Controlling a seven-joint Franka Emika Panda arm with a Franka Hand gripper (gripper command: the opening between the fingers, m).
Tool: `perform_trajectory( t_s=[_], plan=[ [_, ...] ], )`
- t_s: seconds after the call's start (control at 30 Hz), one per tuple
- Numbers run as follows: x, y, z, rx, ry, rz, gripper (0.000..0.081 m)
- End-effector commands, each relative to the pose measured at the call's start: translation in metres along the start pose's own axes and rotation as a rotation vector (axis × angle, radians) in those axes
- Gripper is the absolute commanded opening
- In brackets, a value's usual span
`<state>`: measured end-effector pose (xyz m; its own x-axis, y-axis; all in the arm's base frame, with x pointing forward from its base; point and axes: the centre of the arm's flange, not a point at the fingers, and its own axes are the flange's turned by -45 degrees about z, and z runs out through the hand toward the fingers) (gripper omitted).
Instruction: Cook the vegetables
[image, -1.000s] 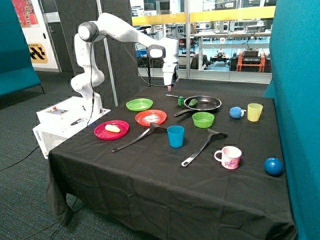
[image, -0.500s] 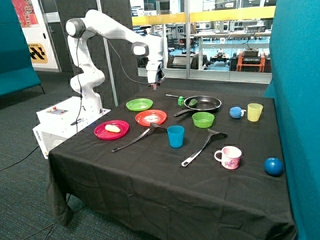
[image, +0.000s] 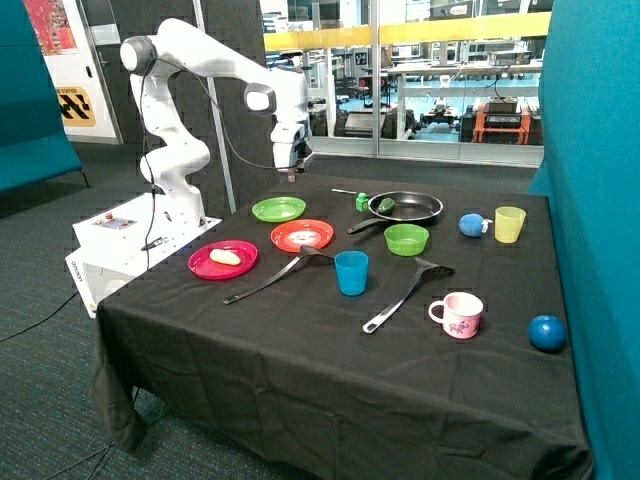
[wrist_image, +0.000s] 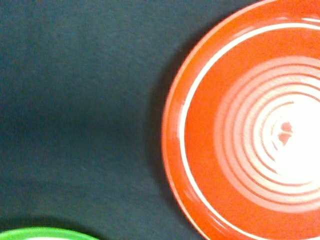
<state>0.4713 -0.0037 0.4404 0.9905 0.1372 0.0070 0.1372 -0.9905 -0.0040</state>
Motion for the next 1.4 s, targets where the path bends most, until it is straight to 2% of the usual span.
perform_trajectory(
  t_s=[0.0,0.4,0.7,1.37],
  plan=[
    [-0.02,0.038,-0.004,-0.0041,-0.0069,0.045,0.0478],
    [-0.039,0.083,0.004,-0.0044,-0.0067,0.111,0.0484],
    [-0.053,0.113,0.024,-0.0045,-0.0066,0.163,0.0512],
    [-0.087,0.162,0.034,-0.0046,-0.0066,0.187,0.0552]
  ],
)
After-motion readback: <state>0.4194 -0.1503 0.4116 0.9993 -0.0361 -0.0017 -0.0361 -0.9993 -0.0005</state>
